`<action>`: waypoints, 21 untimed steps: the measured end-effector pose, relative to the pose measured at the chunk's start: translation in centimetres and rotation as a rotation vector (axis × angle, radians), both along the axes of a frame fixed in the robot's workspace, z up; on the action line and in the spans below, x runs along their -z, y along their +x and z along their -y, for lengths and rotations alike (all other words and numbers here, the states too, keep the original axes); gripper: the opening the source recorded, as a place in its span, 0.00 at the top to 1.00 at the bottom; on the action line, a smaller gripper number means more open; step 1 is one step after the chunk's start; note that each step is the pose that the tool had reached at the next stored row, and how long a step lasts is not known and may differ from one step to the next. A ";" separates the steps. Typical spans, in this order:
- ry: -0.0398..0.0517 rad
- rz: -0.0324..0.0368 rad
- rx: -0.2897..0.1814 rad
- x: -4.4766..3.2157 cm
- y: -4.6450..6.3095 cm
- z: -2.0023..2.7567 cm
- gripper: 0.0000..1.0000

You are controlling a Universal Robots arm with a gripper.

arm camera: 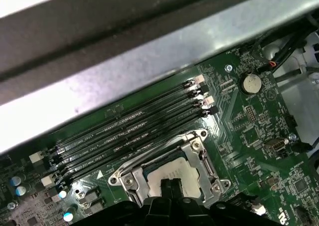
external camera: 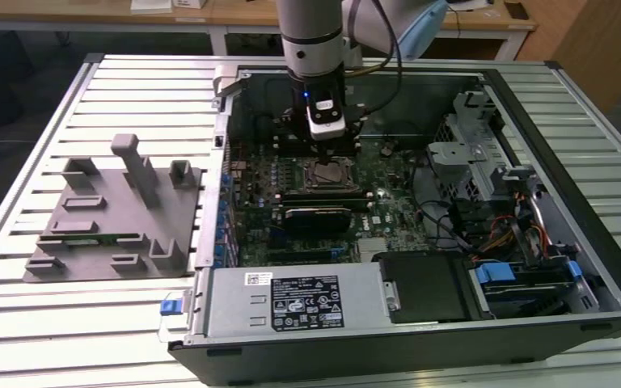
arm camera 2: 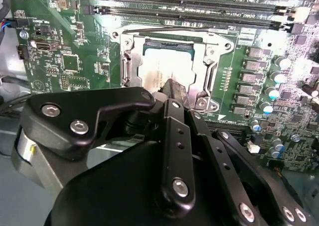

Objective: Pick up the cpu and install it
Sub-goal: 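Install the first cpu locking lever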

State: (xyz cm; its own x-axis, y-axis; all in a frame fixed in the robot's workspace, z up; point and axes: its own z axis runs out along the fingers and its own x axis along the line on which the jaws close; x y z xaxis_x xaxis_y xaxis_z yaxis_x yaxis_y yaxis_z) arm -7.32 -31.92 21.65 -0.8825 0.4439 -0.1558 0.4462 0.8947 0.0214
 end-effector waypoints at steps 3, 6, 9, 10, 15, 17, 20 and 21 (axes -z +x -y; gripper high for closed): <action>0.0001 -0.0132 0.000 0.01 0.5 0.06 0.89; -0.0002 -0.0233 0.000 0.01 1.0 0.15 0.89; -0.0004 -0.0323 0.000 0.00 1.5 0.33 0.89; -0.0002 -0.0347 0.000 0.01 1.6 0.44 0.89; -0.0003 -0.0476 -0.001 0.08 1.7 1.08 0.89; -0.0002 -0.0526 -0.003 0.13 1.7 1.31 0.89; -0.0004 -0.0584 -0.006 0.17 1.7 1.58 0.89; -0.0003 -0.0585 -0.006 0.18 1.7 1.63 0.89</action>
